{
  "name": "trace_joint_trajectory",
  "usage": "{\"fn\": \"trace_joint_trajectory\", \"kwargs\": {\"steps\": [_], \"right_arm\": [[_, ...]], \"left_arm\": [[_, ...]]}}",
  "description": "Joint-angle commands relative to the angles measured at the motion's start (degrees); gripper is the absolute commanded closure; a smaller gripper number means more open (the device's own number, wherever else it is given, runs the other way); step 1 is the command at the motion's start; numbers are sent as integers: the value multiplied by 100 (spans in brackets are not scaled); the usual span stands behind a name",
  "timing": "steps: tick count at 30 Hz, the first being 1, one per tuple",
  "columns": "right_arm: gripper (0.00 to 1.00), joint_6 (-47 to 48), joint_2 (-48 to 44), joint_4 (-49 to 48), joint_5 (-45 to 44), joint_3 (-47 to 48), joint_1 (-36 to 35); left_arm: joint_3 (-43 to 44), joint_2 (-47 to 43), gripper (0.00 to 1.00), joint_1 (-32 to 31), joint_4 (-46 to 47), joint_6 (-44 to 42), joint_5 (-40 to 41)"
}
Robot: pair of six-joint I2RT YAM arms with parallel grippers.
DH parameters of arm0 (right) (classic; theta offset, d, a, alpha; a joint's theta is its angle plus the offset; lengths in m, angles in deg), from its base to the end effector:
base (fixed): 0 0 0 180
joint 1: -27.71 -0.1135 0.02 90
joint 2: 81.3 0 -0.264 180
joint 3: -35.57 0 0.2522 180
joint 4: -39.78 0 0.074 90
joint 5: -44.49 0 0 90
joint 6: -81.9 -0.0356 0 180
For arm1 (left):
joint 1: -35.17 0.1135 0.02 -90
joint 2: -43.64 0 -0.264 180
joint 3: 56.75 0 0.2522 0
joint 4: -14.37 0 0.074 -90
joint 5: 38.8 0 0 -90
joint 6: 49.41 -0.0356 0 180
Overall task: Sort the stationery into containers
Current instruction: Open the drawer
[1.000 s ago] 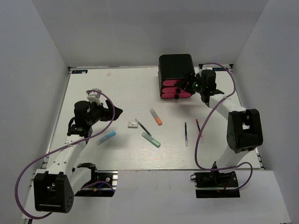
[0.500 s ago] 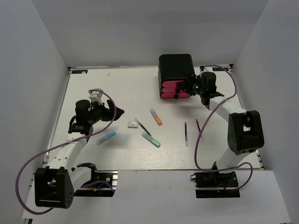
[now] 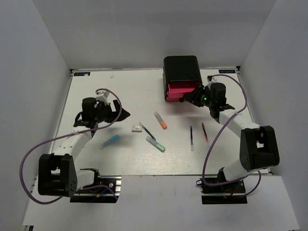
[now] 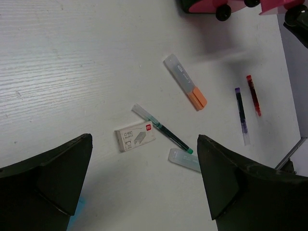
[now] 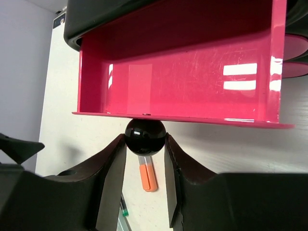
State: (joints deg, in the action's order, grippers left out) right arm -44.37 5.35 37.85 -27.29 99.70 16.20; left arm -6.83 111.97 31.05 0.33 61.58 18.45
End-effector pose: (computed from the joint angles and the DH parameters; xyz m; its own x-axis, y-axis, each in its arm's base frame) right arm 0.3294 0.0784 0.2425 -0.5596 0.4595 -0.6897 -0.1802 0.7448 0.6425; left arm 0.2475 -0.0371 0.2234 -0.6844 -0.2527 -0.6839 0.2898 0.7664 -0.5733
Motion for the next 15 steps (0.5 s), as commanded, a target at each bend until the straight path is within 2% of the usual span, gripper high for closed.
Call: {"fn": "trace_joint_trajectory", "kwargs": {"steps": [1, 4, 5, 8, 9, 15], "right_arm": [[77, 120, -166, -137, -38, -62, 17], [64, 103, -245, -154, -11, -97, 8], [47, 155, -245, -137, -3, -124, 26], [23, 252, -333, -67, 76, -168, 26], [19, 278, -411, -32, 85, -229, 34], [17, 699, -868, 179, 269, -598, 44]], "left_arm": [[479, 311, 1, -27, -499, -87, 84], [690, 575, 1, -167, -780, -156, 374], [838, 645, 1, -272, -877, -218, 453], [1094, 996, 1, -466, -1325, -350, 752], [1277, 1093, 1, -615, -1587, -350, 944], [1630, 1375, 1, -1212, -2082, -596, 1840]]}}
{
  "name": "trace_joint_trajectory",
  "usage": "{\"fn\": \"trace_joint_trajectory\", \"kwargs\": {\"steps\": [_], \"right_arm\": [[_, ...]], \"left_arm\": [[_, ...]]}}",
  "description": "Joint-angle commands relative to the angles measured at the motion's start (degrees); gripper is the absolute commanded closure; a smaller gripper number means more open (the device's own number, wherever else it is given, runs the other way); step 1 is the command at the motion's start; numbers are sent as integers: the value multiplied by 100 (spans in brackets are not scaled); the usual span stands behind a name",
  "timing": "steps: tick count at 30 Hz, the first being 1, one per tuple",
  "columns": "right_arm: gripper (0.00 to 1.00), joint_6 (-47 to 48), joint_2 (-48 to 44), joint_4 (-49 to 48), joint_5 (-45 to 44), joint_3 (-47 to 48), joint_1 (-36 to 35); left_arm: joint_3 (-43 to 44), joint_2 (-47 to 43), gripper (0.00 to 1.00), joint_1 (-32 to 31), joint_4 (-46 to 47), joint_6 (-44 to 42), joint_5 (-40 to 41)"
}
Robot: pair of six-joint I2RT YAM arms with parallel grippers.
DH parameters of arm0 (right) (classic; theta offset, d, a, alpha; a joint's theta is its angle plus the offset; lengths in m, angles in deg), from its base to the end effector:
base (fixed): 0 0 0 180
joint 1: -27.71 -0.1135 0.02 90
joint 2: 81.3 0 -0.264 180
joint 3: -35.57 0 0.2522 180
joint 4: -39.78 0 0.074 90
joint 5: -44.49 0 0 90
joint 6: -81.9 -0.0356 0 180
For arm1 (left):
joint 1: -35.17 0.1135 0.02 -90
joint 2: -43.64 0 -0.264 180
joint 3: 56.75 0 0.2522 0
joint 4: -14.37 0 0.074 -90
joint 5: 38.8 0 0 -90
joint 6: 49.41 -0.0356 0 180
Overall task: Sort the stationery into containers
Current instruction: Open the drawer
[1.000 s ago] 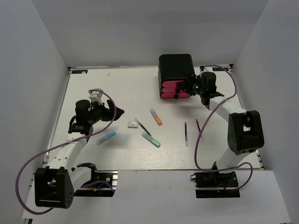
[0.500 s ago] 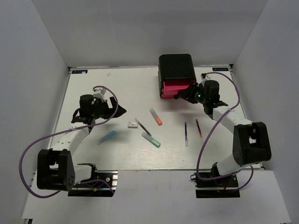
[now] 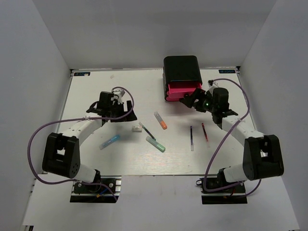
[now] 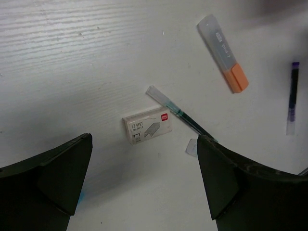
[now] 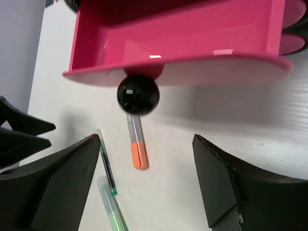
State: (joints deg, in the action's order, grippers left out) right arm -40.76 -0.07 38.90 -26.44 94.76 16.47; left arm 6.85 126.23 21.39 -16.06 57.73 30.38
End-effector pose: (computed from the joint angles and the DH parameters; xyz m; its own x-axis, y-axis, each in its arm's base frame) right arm 0.3056 0.0726 0.2409 -0.5588 0.4090 -0.7215 -0.2156 0.7684 0.6026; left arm 0.2827 -0.0824 0.2118 -0.8367 -0.0784 -0.5421 0.2099 0.8682 -0.4497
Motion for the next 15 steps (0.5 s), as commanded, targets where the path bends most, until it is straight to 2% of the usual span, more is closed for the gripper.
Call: {"fn": "trace_joint_trajectory", "kwargs": {"steps": [1, 6, 9, 10, 14, 15], "right_arm": [[17, 488, -362, 170, 220, -165, 35], [17, 1400, -686, 996, 650, -236, 78], [22, 1902, -932, 1269, 852, -385, 166], [27, 2017, -1003, 1270, 914, -447, 184], [35, 2177, -1381, 1138, 1116, -658, 316], [35, 2177, -1434, 1086, 1134, -649, 377]], "left_arm": [[263, 11, 1, -326, -565, -212, 780], [315, 178, 1, -827, -742, -212, 1501], [368, 336, 5, -1038, -803, -212, 1765], [420, 337, 8, -1152, -803, -212, 1765], [544, 618, 36, -1337, -803, -439, 1765], [744, 714, 36, -1338, -803, -510, 1765]]}}
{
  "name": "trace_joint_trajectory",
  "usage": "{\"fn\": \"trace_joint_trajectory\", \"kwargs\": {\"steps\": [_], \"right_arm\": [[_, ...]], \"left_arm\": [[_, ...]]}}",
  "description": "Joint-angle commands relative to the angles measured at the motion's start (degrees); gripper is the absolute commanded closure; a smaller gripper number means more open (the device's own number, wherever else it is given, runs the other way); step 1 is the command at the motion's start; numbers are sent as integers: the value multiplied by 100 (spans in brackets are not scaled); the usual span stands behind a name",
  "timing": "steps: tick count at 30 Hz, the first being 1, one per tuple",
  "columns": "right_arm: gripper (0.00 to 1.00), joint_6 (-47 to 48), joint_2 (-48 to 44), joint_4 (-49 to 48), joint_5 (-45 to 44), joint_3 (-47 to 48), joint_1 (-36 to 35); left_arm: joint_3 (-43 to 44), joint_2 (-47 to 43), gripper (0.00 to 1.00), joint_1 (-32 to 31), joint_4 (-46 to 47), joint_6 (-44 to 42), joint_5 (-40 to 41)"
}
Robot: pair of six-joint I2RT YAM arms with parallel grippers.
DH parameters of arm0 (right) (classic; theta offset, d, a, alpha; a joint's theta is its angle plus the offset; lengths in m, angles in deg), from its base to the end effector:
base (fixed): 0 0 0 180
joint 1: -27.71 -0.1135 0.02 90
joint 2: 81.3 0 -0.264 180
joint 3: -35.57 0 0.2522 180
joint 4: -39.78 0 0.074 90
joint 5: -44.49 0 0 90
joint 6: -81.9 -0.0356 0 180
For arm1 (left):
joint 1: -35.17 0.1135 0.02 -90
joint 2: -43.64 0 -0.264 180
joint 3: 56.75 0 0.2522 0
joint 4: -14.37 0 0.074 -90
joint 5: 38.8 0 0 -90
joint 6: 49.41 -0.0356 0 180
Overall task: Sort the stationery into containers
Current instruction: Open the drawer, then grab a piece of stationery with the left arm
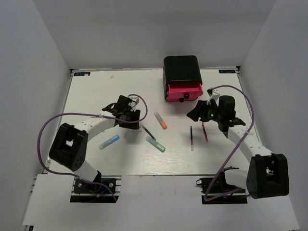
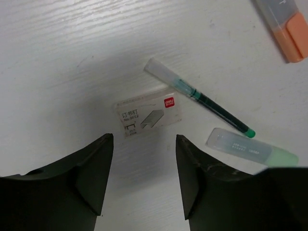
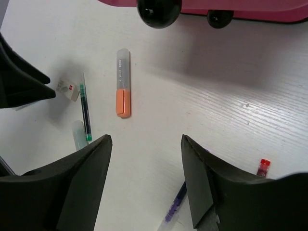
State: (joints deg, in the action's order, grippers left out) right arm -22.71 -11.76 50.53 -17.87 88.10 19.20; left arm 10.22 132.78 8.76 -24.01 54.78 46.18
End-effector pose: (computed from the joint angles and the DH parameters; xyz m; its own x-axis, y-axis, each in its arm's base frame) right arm 0.2569 0.0551 0.2379 -0.5812 0.1390 -0.8018 -0.4035 0.8064 0.4323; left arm 0.2704 -0.1377 0.1870 -0.8742 0.1615 -0.4580 0.2757 0.9414 -0.1944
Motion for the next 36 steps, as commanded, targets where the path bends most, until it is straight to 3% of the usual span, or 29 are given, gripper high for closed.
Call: {"fn": "trace_joint_trajectory", "kwargs": {"steps": [1, 10, 16, 31, 36], "right_arm": [[35, 380, -413, -138, 269, 0, 122], [32, 345, -520, -218, 523, -115, 534], [31, 266, -599, -262, 707, -132, 710], [31, 239, -705, -332, 936, -185, 1062], [31, 231, -678, -332, 963, -176, 1132]], "left_arm": [[479, 59, 36, -144, -8, -329, 185], [884, 182, 21, -250, -376, -2498, -193], [77, -89, 25, -426, 123, -3588, -333], [181, 454, 22, -654, 379, -4205, 1], [401, 806, 34, -707, 239, -4206, 106]]}}
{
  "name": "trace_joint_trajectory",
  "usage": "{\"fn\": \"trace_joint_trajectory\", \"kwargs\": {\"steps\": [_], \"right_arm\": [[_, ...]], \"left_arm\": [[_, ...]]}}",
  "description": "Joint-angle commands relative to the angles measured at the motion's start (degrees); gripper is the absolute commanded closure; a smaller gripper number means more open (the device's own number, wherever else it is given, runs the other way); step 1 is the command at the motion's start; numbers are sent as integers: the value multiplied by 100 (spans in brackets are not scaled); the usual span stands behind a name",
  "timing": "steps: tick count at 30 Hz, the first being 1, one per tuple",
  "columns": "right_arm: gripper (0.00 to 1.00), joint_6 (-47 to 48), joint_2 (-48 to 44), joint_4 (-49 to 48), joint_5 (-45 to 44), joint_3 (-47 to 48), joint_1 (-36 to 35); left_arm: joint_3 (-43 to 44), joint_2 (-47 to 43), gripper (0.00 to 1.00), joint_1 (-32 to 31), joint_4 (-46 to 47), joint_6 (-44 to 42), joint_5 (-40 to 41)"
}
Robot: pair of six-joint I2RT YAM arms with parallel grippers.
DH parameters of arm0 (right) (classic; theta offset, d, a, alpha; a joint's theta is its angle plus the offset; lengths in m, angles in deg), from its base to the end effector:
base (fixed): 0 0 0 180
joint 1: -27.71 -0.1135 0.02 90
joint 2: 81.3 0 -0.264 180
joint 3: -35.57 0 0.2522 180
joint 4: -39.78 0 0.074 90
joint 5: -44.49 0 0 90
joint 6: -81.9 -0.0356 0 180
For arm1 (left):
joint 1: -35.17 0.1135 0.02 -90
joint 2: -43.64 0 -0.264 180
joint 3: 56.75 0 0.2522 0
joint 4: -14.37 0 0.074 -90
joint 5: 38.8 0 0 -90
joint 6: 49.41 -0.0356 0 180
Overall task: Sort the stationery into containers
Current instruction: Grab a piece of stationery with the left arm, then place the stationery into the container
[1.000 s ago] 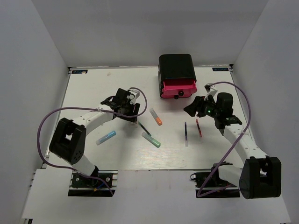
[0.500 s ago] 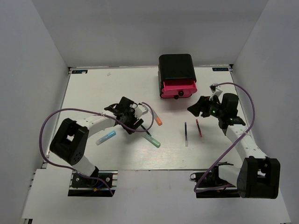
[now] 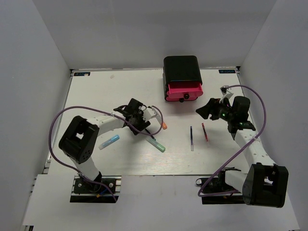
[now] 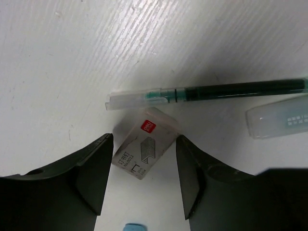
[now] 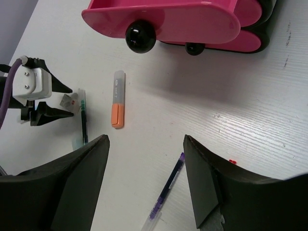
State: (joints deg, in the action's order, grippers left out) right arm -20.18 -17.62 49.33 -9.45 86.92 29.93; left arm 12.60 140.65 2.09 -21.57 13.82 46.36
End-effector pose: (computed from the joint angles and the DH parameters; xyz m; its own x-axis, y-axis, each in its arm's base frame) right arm 0.2453 0.0115 0.2580 -0.4718 0.1876 -0.8615 -0.4252 0.8076 0.4087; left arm 0.2701 -0.1795 0.1604 -0.4110 0.8033 -0.4310 0.8517 0.5070 0.1328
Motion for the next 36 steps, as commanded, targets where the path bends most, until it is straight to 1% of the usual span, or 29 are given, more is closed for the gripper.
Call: {"fn": "trace_joint_trajectory", "kwargs": {"steps": [1, 2, 3, 4, 5, 8, 10, 13, 14, 17, 19, 20, 21, 22, 23, 26, 27, 30, 36], "right_arm": [[31, -32, -101, -212, 147, -67, 59], [31, -14, -128, -212, 148, -58, 68], [31, -14, -136, -203, 156, -67, 94], [31, -23, -137, -212, 174, -67, 103], [31, -14, -154, -212, 183, -67, 121], [31, -32, -172, -212, 200, -58, 147], [31, -23, -172, -221, 244, -67, 173], [31, 21, -198, -221, 279, -67, 183], [31, 73, -198, -230, 297, -58, 191], [31, 214, -207, -212, 323, -67, 191], [40, 424, -216, -195, 394, -58, 191], [49, 538, -233, -212, 429, -76, 191], [78, 609, -259, -212, 507, -76, 191], [95, 671, -260, -203, 499, -84, 191], [100, 793, -277, -203, 578, -93, 191], [100, 987, -365, -229, 605, -128, 191], [100, 1040, -382, -247, 587, -137, 191], [100, 1093, -453, -291, 526, -172, 191], [100, 1111, -506, -317, 482, -164, 217]], "left_arm": [[162, 19, 36, -41, -6, -110, 89], [215, 20, 39, -41, -6, -110, 89], [215, 80, 44, -93, -6, -110, 89], [267, 81, 48, -93, -58, -110, 141], [268, 81, 56, -93, -120, -110, 141], [399, -85, 64, -93, -269, 30, 141], [513, -304, 70, -93, -498, 162, -77], [671, -893, 72, -93, -701, 320, -630], [742, -1208, 74, -93, -587, 373, -745], [1004, -1579, 74, -146, -183, 637, -1193], [1198, -1642, 75, -146, 370, 873, -1605], [1461, -1589, 75, -146, 546, 962, -1764], [1611, -1519, 75, -198, 739, 1041, -1862], [1778, -1275, 75, -199, 1063, 1094, -2028], [1954, -1116, 75, -251, 1205, 1251, -2082], [3006, -554, 76, -313, 1522, 1305, -2222], [3219, -160, 76, -365, 1523, 1305, -2223], [3938, 552, 76, -479, 1716, 1244, -2171], [4802, 1451, 75, -673, 2156, 1393, -1916]]}}
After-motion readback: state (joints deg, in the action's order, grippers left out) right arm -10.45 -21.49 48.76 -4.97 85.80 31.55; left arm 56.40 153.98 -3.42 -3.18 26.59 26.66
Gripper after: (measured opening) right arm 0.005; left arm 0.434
